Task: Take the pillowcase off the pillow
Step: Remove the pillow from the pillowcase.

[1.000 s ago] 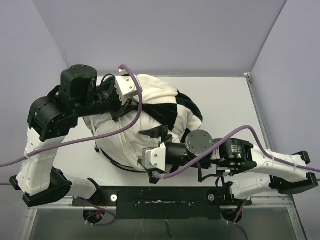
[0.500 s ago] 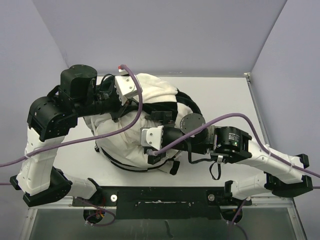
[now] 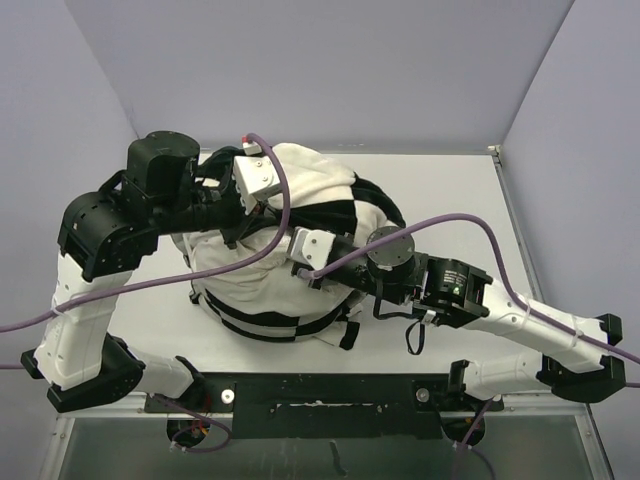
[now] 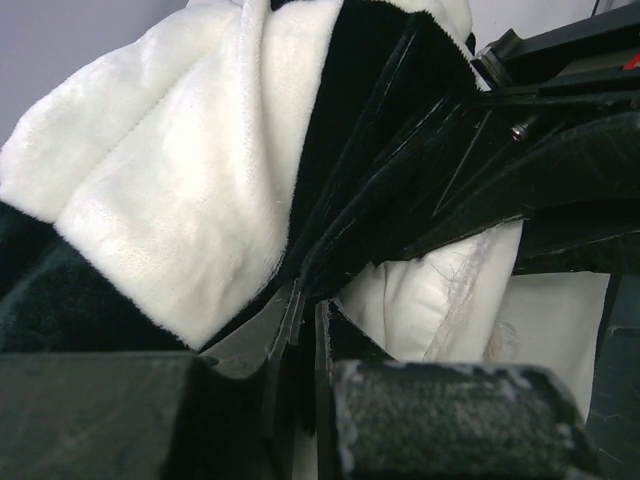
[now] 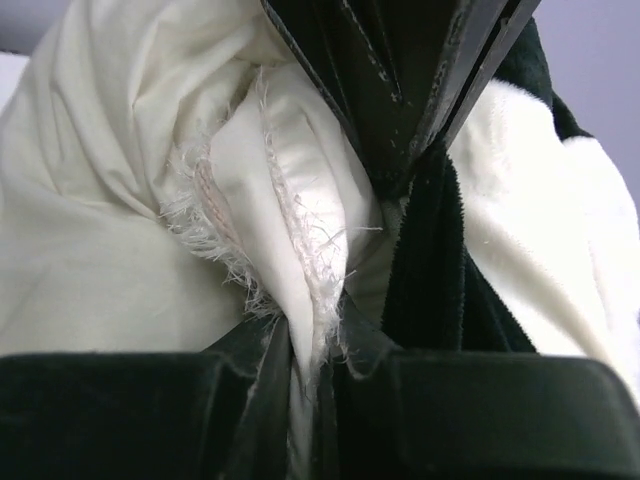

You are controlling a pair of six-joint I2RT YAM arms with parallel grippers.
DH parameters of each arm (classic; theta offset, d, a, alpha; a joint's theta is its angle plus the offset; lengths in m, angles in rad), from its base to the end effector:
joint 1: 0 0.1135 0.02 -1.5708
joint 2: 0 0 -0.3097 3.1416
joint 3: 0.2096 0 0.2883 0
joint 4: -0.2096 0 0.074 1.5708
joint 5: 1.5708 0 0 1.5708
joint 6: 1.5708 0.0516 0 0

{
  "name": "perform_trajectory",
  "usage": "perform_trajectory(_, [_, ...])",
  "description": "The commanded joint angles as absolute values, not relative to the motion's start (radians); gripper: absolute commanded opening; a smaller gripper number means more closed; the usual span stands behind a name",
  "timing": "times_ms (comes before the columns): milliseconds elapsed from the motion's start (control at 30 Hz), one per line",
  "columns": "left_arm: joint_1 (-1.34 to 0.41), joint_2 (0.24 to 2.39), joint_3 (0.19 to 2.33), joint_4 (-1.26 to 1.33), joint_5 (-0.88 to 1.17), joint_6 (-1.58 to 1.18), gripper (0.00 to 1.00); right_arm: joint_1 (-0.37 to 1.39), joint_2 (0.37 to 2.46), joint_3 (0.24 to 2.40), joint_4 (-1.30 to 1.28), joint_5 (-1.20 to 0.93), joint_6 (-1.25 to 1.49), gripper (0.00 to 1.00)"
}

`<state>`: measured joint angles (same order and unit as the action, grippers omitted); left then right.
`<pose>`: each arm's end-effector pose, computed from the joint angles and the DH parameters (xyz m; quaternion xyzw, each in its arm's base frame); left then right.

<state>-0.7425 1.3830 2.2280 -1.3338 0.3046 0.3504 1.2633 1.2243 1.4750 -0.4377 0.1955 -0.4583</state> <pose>0.1467 -0.1556 0.6106 0.5070 0.6833 -0.2267 0.4739 0.0990 0.2787 0.5097 -0.5406 0.5468 0.1796 0.6137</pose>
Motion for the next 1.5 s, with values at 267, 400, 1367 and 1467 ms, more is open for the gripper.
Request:
perform_trajectory(267, [-0.754, 1.229, 1.885, -0.856, 0.119, 0.504, 0.01, 1.413, 1.387, 1.319, -0.23, -0.057, -0.233, 0.0])
perform_trajectory(400, [-0.755, 1.179, 1.761, -0.673, 0.087, 0.566, 0.15, 1.437, 1.412, 1.307, -0.186, -0.077, -0.228, 0.0])
perform_trajectory(1367, [-0.745, 1.525, 2.031, -0.801, 0.254, 0.197, 0.08, 1.765, 1.706, 1.453, -0.187, -0.095, -0.317, 0.0])
perform_trajectory(1467, [-0.708, 1.519, 1.998, -0.756, 0.21, 0.202, 0.0, 1.786, 1.672, 1.419, -0.206, -0.049, -0.33, 0.0])
